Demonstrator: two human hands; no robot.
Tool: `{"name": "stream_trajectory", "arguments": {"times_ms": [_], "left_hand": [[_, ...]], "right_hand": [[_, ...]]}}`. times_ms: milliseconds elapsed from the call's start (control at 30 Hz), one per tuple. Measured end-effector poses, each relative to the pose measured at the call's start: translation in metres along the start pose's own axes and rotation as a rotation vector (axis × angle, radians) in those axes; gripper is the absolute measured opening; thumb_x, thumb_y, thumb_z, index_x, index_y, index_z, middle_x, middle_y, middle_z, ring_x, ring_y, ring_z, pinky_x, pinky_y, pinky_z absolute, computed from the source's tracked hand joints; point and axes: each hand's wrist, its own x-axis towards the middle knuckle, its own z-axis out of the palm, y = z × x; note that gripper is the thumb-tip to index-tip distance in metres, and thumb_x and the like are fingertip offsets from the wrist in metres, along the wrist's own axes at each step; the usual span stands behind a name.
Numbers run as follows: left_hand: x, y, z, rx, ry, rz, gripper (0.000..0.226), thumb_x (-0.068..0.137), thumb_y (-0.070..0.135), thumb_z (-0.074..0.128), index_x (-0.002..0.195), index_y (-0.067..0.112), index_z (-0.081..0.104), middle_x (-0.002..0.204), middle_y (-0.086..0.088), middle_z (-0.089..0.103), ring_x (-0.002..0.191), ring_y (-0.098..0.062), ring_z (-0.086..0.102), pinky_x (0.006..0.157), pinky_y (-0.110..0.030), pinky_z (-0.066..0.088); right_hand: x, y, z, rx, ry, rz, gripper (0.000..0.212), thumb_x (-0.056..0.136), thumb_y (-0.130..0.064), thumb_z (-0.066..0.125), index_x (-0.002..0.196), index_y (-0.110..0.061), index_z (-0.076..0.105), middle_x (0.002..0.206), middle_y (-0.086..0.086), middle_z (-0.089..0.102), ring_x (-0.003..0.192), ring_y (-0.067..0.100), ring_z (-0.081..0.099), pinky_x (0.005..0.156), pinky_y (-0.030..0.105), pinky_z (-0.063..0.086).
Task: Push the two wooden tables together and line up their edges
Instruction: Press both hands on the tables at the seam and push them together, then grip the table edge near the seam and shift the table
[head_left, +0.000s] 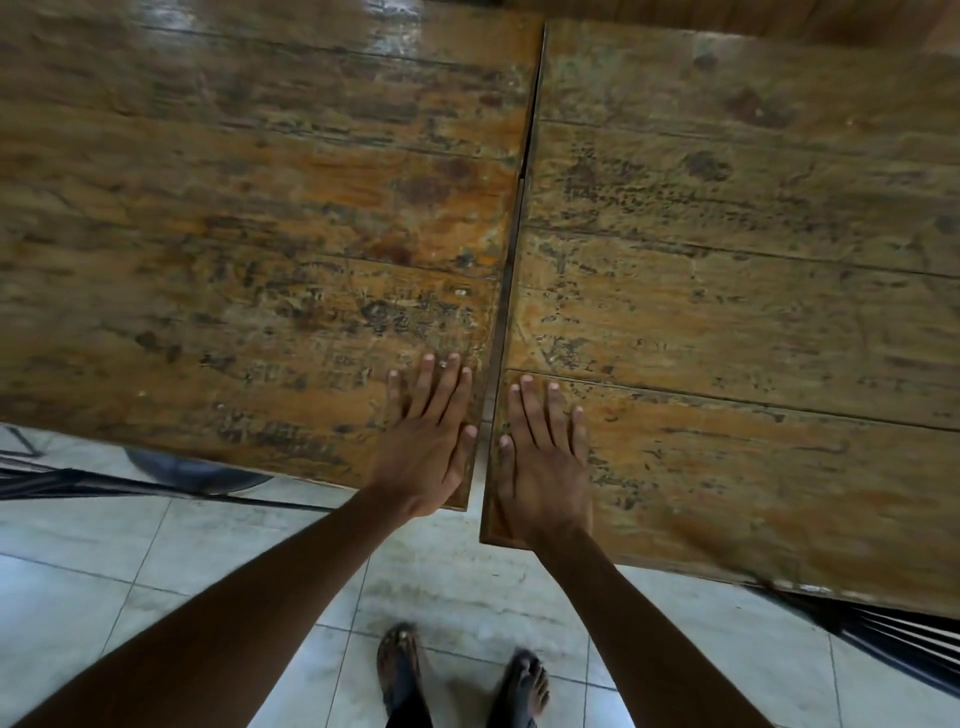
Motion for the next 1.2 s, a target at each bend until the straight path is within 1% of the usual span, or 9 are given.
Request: {"name": "stream_trajectory", "arguments": {"times_ms": [467,633,700,800,867,900,1000,1100,1200], "left_hand": [[0.002,0.002,-0.004,-0.027,-0.027,-0.024,0.063,0.103,0.043,0.012,0.158,0.013,0.004,0.169,-0.007,0.0,0.154,-0.028,-0.011,0.121,-0.062,0.003],[0.004,0.008,-0.015,-0.024,-0.128,-0.077,0.062,0.103,0.043,0.012,0.158,0.019,-0.002,0.169,-0.002,-0.008,0.153,-0.025,-0.017,0.121,-0.059,-0.004],[0.012,0.012,-0.028,-0.019,-0.23,-0.111,0.062,0.103,0.042,0.015,0.158,0.02,-0.005,0.168,-0.002,-0.011,0.153,-0.026,-0.018,0.121,-0.06,-0.006],[0.012,0.016,-0.064,0.013,-0.371,-0.163,0.064,0.103,0.045,0.018,0.158,0.018,-0.003,0.168,-0.004,-0.009,0.153,-0.03,-0.013,0.119,-0.064,-0.008],[0.003,0.014,-0.087,-0.004,-0.334,-0.192,0.067,0.102,0.048,0.024,0.157,0.018,0.003,0.169,-0.008,-0.002,0.153,-0.038,-0.005,0.117,-0.067,-0.007],[-0.012,0.006,-0.102,0.001,-0.282,-0.201,0.067,0.101,0.049,0.027,0.157,0.018,0.007,0.168,-0.011,0.002,0.153,-0.041,-0.002,0.117,-0.068,-0.005],[-0.053,-0.033,-0.142,0.046,-0.163,-0.193,0.062,0.101,0.045,0.033,0.156,0.02,0.016,0.168,-0.013,0.01,0.153,-0.04,0.002,0.117,-0.067,-0.001],[-0.112,-0.101,-0.186,0.074,-0.033,-0.281,0.062,0.101,0.047,0.03,0.155,0.019,0.018,0.167,-0.014,0.01,0.153,-0.041,0.0,0.115,-0.071,0.001],[-0.174,-0.169,-0.222,0.163,0.093,-0.362,0.064,0.099,0.05,0.026,0.155,0.019,0.023,0.166,-0.015,0.015,0.152,-0.043,0.0,0.112,-0.075,-0.003]], "right_hand": [[0.032,-0.008,0.004,0.018,-0.001,-0.001,0.06,0.105,-0.035,0.016,0.16,-0.014,0.001,0.169,0.003,-0.005,0.155,0.025,-0.011,0.124,0.053,0.002],[0.031,-0.01,0.0,0.036,-0.028,-0.01,0.059,0.105,-0.034,0.018,0.16,-0.015,0.004,0.169,0.003,-0.002,0.155,0.025,-0.009,0.124,0.051,-0.003],[0.036,-0.008,-0.007,0.04,-0.134,0.0,0.06,0.106,-0.035,0.018,0.16,-0.016,0.0,0.169,0.003,-0.006,0.154,0.026,-0.013,0.124,0.051,-0.008],[0.043,-0.016,-0.034,-0.042,-0.367,0.014,0.066,0.106,-0.042,0.023,0.159,-0.02,-0.01,0.168,0.003,-0.015,0.153,0.034,-0.015,0.122,0.057,-0.004],[0.043,-0.031,-0.055,0.004,-0.419,0.043,0.074,0.103,-0.049,0.033,0.158,-0.026,-0.01,0.168,0.001,-0.013,0.152,0.042,-0.009,0.12,0.063,-0.001],[0.038,-0.046,-0.066,0.019,-0.391,0.027,0.077,0.101,-0.05,0.038,0.158,-0.028,-0.009,0.169,0.003,-0.01,0.152,0.045,-0.005,0.119,0.065,0.002],[0.032,-0.1,-0.093,0.051,-0.343,-0.04,0.078,0.1,-0.041,0.046,0.159,-0.03,-0.003,0.169,0.011,-0.002,0.151,0.046,0.003,0.119,0.067,0.007],[0.029,-0.187,-0.115,0.066,-0.348,-0.175,0.072,0.103,-0.034,0.046,0.159,-0.029,0.001,0.169,0.012,0.005,0.152,0.041,0.014,0.119,0.063,0.01],[0.026,-0.293,-0.131,0.047,-0.259,-0.349,0.065,0.102,-0.039,0.046,0.158,-0.026,0.014,0.167,0.011,0.01,0.15,0.041,0.017,0.117,0.061,0.018]]}}
